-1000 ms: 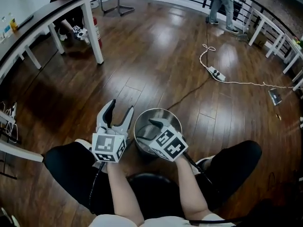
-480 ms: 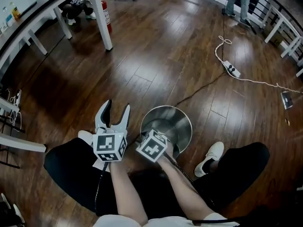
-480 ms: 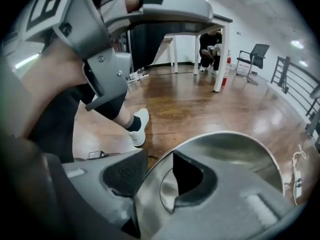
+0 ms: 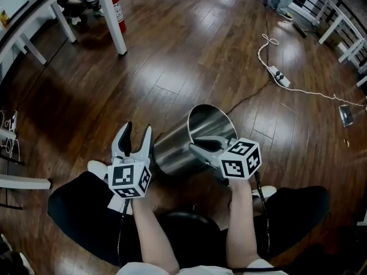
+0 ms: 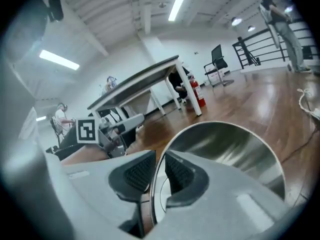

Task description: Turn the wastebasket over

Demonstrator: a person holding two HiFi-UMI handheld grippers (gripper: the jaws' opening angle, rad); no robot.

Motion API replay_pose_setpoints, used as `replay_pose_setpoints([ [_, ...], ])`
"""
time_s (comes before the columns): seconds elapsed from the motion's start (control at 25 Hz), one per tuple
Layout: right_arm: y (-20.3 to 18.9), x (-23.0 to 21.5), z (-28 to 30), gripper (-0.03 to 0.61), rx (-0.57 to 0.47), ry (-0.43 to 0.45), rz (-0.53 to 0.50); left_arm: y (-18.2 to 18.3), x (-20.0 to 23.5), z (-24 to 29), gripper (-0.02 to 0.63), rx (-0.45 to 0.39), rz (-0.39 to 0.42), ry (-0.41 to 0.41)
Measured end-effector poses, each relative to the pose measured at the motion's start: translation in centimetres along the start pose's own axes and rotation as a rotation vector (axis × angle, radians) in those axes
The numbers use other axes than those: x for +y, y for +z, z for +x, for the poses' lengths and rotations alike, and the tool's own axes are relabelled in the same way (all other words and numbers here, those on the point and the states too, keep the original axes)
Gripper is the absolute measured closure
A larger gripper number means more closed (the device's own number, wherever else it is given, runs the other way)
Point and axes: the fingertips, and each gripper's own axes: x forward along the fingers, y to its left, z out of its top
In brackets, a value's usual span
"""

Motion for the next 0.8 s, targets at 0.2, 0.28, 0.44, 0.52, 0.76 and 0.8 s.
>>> replay_pose_setpoints([
  [0.2, 1.1, -4.8, -5.1, 0.529, -0.188, -0.022, 0.11, -2.2, -2.3, 1.8, 0.353, 0.065, 0.008, -0.064],
  [0.28, 0.6, -7.0, -7.6, 0.529, -0.221, -0.1, 0.13, -3.1, -3.3, 2.7, 0.353, 0.094, 0.016, -0.095],
  [0.44, -2.2, -12.1, -12.4, 0.528, -0.175, -0.327, 0.146, -4.3, -5.9, 4.7, 0.353, 0.121, -0.013, -0.162],
  [0.52, -3.6, -14.0, -14.1, 0.526, -0.167, -0.39, 0.18, -4.9, -7.4, 5.3, 0.354, 0.133, -0.013, -0.192],
  [0.76, -7.9, -16.7, -18.3, 0.518, -0.229, -0.482, 0.315, -8.2, -11.7, 6.3, 0.356, 0.222, 0.006, -0.275],
  [0.8, -8.9, -16.9, -18.9, 0.517, -0.233, -0.506, 0.342, -8.7, -12.1, 6.3, 0.356, 0.236, 0.006, -0.285],
])
